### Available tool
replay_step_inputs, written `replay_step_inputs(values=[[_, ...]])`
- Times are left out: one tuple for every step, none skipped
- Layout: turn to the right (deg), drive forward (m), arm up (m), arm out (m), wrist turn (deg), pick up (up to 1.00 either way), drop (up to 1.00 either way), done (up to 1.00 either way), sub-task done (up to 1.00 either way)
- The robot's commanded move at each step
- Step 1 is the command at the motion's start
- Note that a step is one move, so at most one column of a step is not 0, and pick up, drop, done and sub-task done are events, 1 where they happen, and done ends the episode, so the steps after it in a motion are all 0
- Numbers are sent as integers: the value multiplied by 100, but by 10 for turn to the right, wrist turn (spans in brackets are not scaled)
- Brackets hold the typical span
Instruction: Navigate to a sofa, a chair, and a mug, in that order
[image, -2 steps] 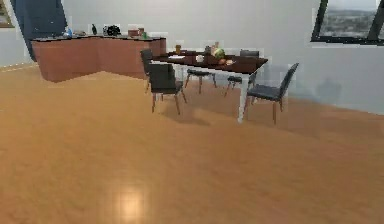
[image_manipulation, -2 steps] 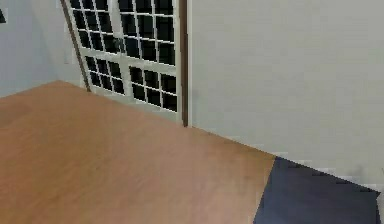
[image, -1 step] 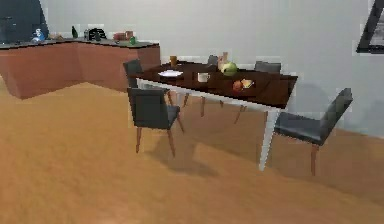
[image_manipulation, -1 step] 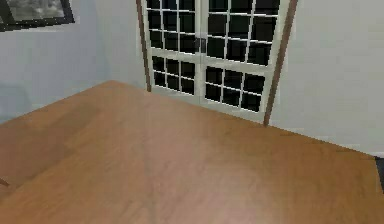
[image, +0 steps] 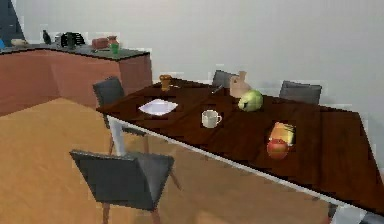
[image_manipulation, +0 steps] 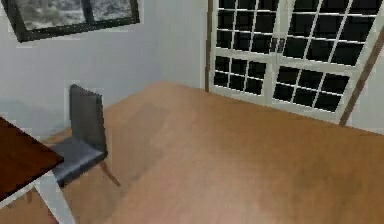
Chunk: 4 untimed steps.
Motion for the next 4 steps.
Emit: replay_step_inputs(values=[[-180,0,0,0,0,0,0,0,0],[0,0,0,0,0,0,0,0,100],[450,0,0,0,0,0,0,0,0],[30,0,0,0,0,0,0,0,0]])
